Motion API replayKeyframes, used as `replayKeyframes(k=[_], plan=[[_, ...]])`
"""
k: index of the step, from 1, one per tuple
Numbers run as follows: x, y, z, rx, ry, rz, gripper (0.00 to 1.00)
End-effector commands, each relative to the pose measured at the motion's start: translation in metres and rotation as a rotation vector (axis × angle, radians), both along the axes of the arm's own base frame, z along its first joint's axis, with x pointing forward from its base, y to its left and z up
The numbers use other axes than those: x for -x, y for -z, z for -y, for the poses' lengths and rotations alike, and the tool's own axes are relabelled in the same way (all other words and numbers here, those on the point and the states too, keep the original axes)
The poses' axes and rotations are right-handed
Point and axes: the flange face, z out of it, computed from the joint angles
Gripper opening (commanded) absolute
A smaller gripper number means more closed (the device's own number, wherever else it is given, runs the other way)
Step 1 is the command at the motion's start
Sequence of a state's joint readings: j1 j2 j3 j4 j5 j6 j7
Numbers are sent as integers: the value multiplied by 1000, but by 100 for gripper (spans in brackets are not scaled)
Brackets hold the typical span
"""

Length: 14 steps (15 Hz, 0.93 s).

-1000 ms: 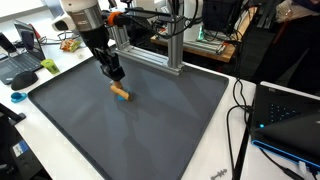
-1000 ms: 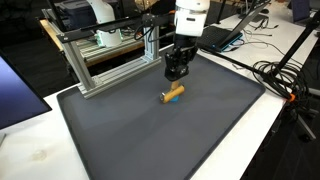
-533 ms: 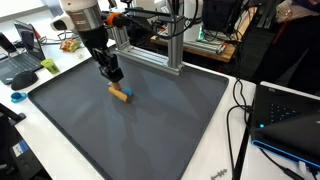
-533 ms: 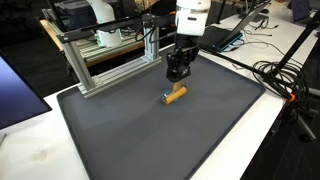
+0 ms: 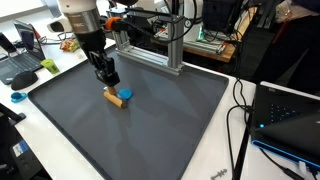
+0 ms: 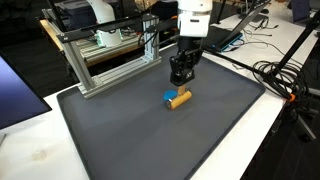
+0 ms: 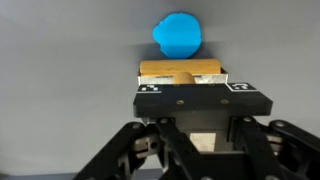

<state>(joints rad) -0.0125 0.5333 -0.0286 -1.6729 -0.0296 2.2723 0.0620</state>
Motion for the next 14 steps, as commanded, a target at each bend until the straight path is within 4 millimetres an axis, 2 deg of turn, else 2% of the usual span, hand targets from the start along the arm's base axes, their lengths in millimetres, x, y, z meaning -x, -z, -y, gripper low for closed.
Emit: replayKeyframes(k=[1, 5, 7, 10, 14], plan=[[0, 12, 2, -21, -4, -3, 22], [7, -28, 19, -27, 17, -13, 22], [12, -42, 26, -29, 22, -30, 22], [17, -51, 25, -39, 2, -68, 22], [16, -46, 12, -69, 20, -76, 22]])
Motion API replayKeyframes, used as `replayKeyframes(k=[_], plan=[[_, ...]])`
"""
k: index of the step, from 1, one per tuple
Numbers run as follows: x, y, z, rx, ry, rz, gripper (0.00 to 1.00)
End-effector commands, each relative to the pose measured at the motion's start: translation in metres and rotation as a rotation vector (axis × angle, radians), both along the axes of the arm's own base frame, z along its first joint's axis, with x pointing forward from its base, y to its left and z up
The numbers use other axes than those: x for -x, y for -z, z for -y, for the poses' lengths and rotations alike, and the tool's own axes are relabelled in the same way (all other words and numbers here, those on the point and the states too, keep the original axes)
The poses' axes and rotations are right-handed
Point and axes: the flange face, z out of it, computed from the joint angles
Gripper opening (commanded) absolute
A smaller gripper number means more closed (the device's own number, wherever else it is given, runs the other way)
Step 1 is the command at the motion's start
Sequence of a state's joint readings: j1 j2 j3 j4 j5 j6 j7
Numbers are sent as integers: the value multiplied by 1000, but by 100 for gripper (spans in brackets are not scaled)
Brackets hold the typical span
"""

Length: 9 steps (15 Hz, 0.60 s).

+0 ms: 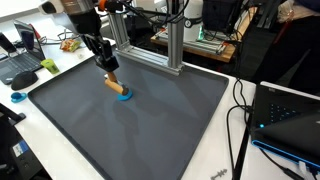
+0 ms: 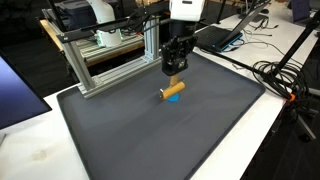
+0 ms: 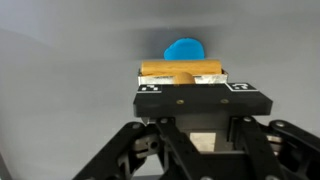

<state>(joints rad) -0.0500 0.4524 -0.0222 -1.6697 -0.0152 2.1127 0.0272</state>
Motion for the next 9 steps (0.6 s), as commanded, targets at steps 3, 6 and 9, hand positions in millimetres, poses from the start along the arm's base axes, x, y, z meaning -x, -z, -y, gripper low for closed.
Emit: replayKeyframes(k=[3, 6, 9], plan=[[1, 3, -13, -54, 130, -18, 22], [6, 5, -8, -40, 301, -6, 22], [1, 13, -8, -21, 260, -20, 47]])
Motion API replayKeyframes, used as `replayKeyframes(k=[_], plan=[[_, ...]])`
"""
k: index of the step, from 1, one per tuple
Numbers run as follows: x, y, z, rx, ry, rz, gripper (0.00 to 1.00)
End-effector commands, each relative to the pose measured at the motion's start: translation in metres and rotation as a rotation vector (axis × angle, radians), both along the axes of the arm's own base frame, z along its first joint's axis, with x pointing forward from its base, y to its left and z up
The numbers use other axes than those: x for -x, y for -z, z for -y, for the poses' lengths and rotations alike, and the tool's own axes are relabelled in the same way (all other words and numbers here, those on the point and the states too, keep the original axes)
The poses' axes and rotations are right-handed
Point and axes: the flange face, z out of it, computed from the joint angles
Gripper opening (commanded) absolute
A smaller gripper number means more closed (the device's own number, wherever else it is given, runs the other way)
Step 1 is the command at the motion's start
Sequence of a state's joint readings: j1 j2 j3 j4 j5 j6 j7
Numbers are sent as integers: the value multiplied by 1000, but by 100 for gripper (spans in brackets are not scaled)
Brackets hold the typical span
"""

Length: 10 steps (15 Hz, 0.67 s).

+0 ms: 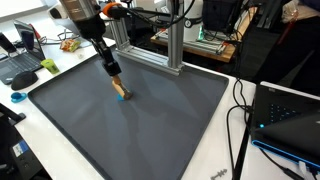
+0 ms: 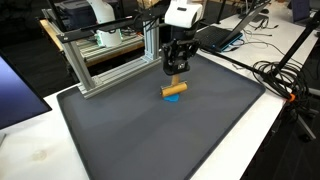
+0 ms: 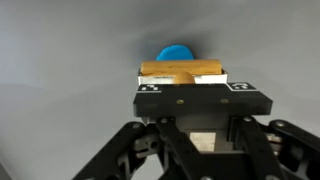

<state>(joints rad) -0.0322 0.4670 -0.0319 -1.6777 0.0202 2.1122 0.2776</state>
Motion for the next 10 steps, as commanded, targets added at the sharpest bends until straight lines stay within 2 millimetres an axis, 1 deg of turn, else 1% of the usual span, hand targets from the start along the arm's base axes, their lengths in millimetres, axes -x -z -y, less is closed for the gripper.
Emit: replayKeyframes(k=[1, 2, 7, 9, 10], plan=[[0, -1, 1, 1, 8, -1, 47], [0, -1, 2, 1, 12, -1, 22], [-7, 17, -5, -34, 58, 46, 22], [-6, 27, -6, -17, 64, 26, 22], [-6, 28, -6, -11, 71, 17, 22]])
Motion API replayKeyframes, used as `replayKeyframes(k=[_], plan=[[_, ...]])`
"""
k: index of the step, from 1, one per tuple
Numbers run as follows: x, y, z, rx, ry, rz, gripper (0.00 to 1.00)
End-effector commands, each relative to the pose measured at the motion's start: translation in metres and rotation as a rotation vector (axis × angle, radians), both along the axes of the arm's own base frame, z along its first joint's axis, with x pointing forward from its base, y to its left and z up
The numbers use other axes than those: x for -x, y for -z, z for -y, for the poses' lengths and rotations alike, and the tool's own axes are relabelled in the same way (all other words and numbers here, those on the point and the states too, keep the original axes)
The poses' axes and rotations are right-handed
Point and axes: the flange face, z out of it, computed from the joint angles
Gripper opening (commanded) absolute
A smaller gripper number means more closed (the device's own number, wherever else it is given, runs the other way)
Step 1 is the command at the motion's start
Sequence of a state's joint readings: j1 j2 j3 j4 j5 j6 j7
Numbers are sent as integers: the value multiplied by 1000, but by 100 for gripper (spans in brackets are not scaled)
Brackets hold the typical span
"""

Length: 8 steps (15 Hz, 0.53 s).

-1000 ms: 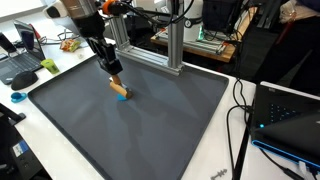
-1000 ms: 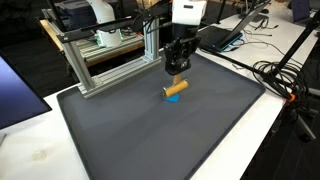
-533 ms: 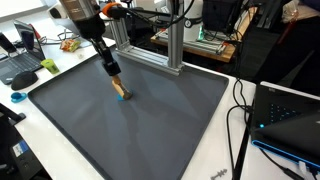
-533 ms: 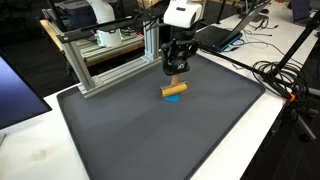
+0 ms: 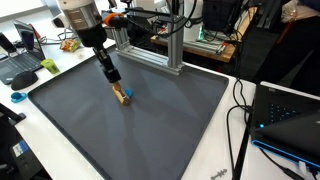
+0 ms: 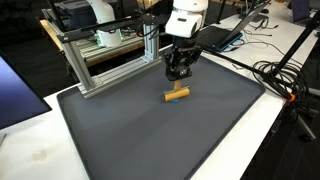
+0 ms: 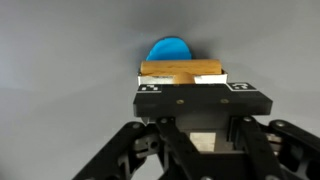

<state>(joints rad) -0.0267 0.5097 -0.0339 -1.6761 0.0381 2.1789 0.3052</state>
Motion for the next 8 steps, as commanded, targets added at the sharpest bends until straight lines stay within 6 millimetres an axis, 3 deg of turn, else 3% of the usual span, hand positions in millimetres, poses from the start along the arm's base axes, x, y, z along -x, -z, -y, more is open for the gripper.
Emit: replayKeyframes(k=[1, 8], plan=[[3, 8, -4, 3, 42, -21, 22], [10, 15, -15, 22, 25, -86, 22]])
